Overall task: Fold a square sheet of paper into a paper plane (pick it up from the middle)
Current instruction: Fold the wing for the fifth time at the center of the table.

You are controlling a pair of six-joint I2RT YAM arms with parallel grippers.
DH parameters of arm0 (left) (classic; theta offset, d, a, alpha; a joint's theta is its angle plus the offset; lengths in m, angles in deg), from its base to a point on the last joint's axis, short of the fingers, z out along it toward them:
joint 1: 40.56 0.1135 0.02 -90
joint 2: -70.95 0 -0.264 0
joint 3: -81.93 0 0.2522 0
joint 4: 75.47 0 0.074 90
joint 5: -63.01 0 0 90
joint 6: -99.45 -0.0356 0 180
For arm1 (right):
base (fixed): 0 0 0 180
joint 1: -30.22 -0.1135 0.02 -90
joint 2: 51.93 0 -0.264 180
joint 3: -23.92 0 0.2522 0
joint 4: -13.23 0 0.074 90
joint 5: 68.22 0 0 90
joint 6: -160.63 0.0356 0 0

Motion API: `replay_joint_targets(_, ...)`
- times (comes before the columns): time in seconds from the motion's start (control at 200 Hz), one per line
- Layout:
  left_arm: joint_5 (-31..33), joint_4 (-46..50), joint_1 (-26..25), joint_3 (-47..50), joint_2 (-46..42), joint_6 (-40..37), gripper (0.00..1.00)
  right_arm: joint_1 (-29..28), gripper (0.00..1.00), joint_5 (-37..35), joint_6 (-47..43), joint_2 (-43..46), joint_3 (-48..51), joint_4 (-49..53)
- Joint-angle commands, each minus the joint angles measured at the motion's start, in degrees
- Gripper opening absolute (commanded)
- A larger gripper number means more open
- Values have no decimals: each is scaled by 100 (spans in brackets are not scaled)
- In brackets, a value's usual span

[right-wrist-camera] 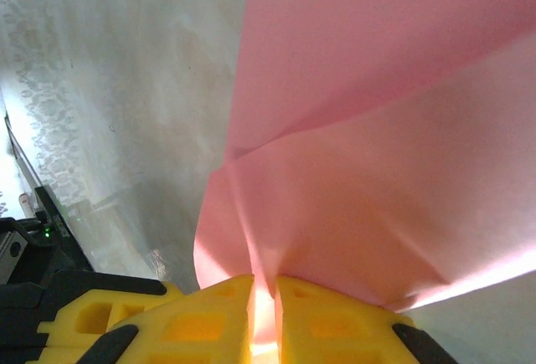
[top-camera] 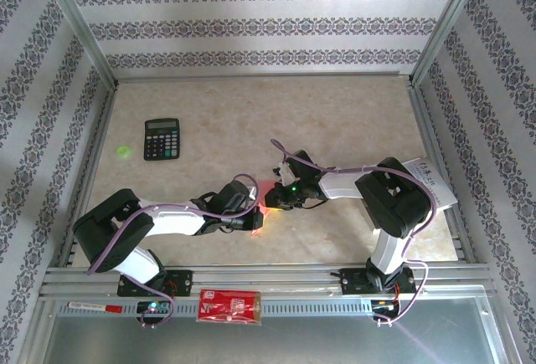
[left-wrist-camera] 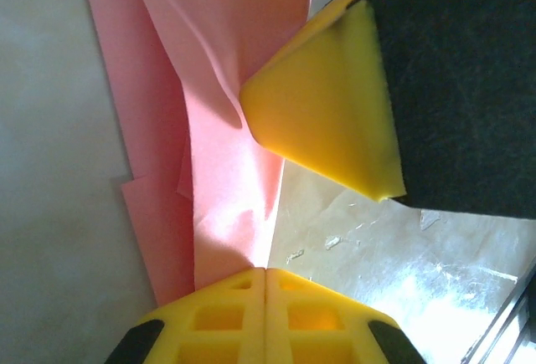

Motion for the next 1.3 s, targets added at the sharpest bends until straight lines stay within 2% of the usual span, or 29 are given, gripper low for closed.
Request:
replay_joint_targets(0.0,-242,533,57,-183,-268,-90,8,64,17,-335,-176,-202,49,155)
replay_joint_targets(0.165,-196,619,71,-469,-513,-232,10,64,17,-354,-176,-187,75,156)
replay_joint_targets(0.37,-184,617,202,-582,-154,-312,4,64,16,-352,-176,-189,65,156)
replay_joint_targets(0.62,-176,790,242,-583,198,-461,1,73,16,-380,-181,-176,91,163)
replay_joint_targets(0.829,-75,1059,311,-429,136,-646,0,81,16,-389,-192,-203,83,188)
replay_joint_targets(1.054,-265,1173,312,-251,183,-778,0,95,16,-420,-211,-227,48,252)
replay_joint_targets(1.294,-137,1533,304,-126,-228,-876,0,90,16,-453,-185,-277,8,334)
